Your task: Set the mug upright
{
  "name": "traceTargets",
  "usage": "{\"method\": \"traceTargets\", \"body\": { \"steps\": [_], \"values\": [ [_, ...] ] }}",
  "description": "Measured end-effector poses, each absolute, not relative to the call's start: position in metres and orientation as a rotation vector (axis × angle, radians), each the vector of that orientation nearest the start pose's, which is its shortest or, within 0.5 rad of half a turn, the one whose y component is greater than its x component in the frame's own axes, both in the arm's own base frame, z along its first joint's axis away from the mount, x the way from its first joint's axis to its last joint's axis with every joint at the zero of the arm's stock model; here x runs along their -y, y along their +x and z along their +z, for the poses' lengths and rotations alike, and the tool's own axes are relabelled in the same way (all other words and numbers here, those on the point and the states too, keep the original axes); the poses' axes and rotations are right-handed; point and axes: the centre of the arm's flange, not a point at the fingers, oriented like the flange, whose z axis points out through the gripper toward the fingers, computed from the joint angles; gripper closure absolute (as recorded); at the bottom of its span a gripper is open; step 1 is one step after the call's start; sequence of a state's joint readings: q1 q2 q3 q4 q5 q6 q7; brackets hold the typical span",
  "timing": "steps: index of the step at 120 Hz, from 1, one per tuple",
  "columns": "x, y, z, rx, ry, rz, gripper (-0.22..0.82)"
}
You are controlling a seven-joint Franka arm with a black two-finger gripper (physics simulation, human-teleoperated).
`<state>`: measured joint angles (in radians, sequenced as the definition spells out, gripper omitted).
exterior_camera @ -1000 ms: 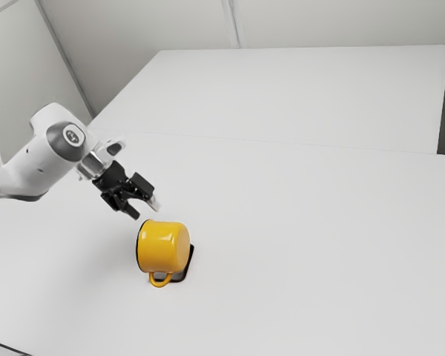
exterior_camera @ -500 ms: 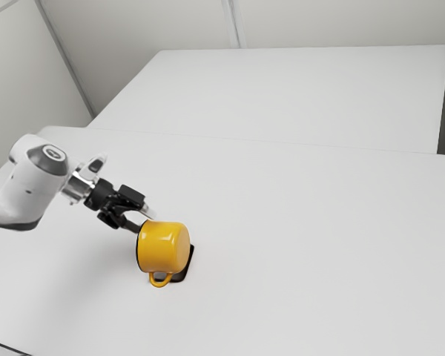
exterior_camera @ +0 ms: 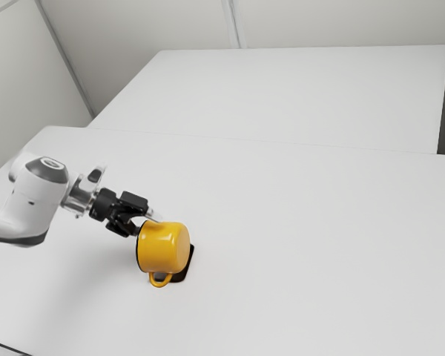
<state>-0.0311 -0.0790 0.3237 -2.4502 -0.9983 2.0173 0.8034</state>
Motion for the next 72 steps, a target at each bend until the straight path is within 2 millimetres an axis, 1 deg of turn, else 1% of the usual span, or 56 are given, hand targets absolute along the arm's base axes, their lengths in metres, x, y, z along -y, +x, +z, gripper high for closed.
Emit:
{"method": "traceTargets", "body": {
  "steps": [21, 44, 64, 72],
  "values": [
    [-0.076, 0.445, 0.326, -0.114, 2.229, 0.207, 0.0],
    [-0.071, 0.442, 0.323, -0.116, 2.203, 0.225, 0.0],
    [-0.068, 0.444, 0.325, -0.107, 2.187, 0.249, 0.14],
    [-0.067, 0.444, 0.326, -0.106, 2.18, 0.257, 0.21]
  ]
}}
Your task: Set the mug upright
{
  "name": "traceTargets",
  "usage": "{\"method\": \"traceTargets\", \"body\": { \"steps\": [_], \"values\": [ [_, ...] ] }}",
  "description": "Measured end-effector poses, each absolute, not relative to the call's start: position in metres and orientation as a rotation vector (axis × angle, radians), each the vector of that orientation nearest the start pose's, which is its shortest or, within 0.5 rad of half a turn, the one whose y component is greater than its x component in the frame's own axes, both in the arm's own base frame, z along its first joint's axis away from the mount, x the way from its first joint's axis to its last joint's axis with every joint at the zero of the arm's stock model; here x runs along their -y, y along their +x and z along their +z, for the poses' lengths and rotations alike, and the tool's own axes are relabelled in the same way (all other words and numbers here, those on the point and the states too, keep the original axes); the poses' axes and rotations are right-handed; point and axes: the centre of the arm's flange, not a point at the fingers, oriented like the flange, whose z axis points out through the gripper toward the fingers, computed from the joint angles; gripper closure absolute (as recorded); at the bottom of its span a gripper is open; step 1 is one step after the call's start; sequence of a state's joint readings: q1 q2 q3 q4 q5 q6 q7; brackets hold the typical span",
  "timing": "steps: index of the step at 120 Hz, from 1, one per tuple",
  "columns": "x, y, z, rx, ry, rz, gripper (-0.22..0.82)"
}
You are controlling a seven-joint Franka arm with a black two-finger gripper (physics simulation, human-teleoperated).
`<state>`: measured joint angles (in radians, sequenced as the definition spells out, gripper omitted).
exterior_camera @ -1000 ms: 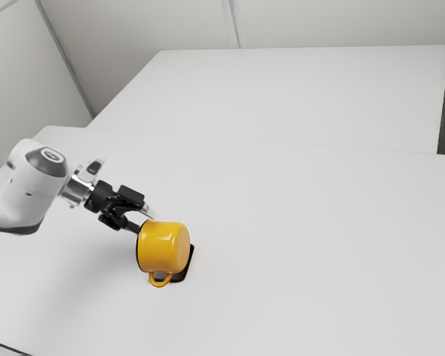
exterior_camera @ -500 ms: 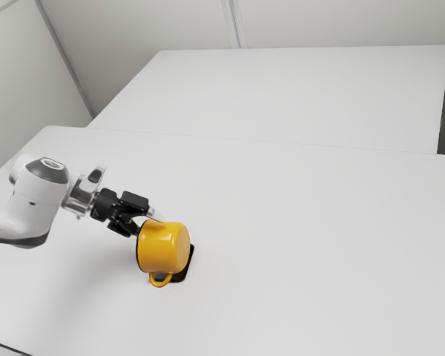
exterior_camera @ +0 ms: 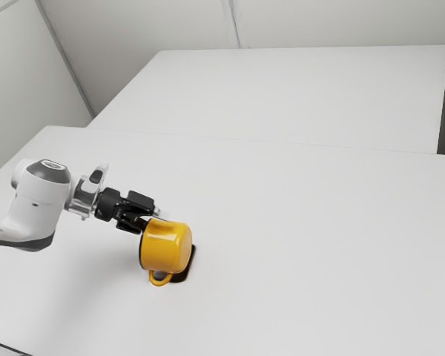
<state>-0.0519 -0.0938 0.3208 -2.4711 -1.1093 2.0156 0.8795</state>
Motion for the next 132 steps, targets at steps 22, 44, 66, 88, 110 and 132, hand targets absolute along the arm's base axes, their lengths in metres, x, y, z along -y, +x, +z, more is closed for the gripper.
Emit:
{"method": "traceTargets", "body": {
  "steps": [22, 44, 66, 88, 110, 132],
  "values": [
    [-0.065, 0.441, 0.324, -0.106, 2.168, 0.263, 0.57],
    [-0.061, 0.442, 0.324, -0.095, 2.166, 0.271, 0.71],
    [-0.059, 0.441, 0.328, -0.101, 2.151, 0.293, 0.76],
    [-0.057, 0.448, 0.353, -0.03, 2.186, 0.346, 0.78],
    [-0.045, 0.455, 0.369, 0.079, 2.354, 0.325, 0.77],
    [-0.03, 0.46, 0.379, 0.163, 2.597, 0.294, 0.77]
  ]
}}
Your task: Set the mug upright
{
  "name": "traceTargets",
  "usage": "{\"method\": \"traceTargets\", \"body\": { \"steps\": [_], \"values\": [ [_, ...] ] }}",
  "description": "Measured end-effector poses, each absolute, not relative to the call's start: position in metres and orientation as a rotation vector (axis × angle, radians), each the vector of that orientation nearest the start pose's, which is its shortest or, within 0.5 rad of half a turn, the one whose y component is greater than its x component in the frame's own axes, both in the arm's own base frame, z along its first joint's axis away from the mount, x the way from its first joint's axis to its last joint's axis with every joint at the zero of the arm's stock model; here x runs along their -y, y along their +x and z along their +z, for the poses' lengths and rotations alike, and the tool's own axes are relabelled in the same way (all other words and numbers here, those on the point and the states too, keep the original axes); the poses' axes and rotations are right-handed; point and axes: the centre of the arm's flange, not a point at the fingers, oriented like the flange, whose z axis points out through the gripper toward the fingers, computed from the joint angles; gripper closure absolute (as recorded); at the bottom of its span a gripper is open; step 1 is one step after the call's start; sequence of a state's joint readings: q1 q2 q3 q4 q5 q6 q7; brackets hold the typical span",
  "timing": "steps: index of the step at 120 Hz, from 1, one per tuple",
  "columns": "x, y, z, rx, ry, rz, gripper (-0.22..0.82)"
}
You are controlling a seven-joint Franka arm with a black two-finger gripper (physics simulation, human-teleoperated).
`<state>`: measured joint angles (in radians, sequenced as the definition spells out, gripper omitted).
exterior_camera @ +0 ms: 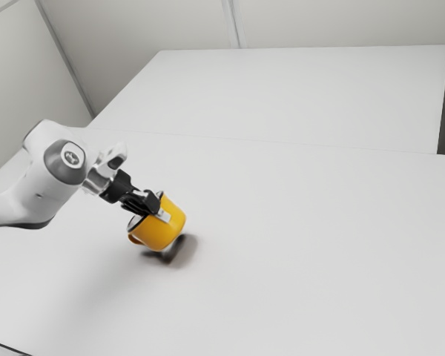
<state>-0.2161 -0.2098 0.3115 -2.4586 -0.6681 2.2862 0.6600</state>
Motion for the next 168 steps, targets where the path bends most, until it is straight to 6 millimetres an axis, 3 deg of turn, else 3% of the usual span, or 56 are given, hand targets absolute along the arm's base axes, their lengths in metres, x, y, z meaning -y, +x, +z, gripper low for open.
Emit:
{"method": "traceTargets", "body": {
  "steps": [49, 104, 136, 168],
  "values": [
    [-0.01, 0.471, 0.38, 0.025, 2.969, 0.26, 0.77],
    [0.009, 0.458, 0.368, -0.257, 3.139, 0.137, 0.78],
    [0.019, 0.456, 0.341, -0.434, 3.176, 0.029, 0.78],
    [0.02, 0.456, 0.327, -0.584, 3.177, -0.017, 0.77]
  ]
}}
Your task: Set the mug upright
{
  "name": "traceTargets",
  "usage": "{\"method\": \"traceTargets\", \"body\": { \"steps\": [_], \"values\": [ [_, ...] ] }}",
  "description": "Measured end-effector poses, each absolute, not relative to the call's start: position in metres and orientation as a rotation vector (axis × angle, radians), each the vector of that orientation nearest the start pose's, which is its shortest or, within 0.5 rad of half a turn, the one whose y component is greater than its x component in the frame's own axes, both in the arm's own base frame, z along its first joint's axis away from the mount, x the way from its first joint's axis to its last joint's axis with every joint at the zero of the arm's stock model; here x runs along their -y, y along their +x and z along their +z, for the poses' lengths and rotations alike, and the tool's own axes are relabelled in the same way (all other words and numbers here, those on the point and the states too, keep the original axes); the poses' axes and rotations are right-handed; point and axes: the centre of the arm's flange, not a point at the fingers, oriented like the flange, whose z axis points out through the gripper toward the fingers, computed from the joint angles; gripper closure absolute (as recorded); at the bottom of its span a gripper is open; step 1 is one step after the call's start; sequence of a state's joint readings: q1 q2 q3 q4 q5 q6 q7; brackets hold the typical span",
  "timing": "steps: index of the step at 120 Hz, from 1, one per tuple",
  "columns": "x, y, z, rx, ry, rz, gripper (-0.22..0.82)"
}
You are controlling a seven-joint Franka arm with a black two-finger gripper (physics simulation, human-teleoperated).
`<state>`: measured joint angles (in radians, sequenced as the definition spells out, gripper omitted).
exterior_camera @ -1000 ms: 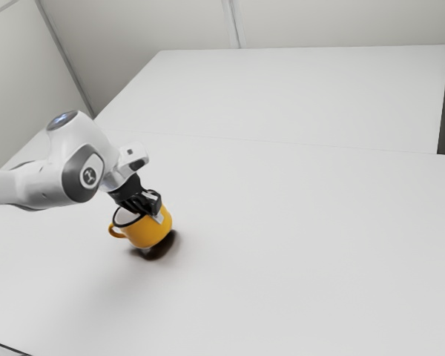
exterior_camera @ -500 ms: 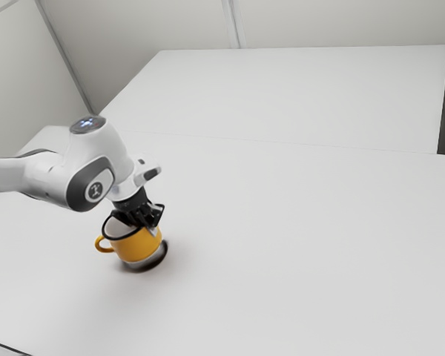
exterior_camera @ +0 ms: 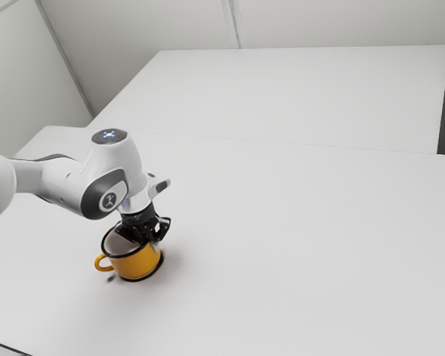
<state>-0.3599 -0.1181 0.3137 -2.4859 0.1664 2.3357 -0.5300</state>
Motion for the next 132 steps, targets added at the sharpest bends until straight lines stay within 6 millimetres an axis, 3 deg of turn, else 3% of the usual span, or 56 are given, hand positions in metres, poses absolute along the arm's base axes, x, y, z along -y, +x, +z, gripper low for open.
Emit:
{"method": "traceTargets", "body": {
  "steps": [19, 31, 48, 70, 106, 124, 132],
  "values": [
    [0.021, 0.462, 0.335, 0.6, -3.006, 0.01, 0.42],
    [0.021, 0.465, 0.339, 0.616, -3.006, 0.007, 0.26],
    [0.021, 0.473, 0.353, 0.636, -3.004, -0.006, 0.13],
    [0.02, 0.487, 0.386, 0.634, -3.01, -0.045, 0.06],
    [0.017, 0.537, 0.496, 0.458, -3.032, -0.17, 0.01],
    [0.0, 0.548, 0.574, 0.376, -3.049, -0.25, 0.01],
    [-0.003, 0.548, 0.598, 0.33, -3.059, -0.257, 0.0]
  ]
}}
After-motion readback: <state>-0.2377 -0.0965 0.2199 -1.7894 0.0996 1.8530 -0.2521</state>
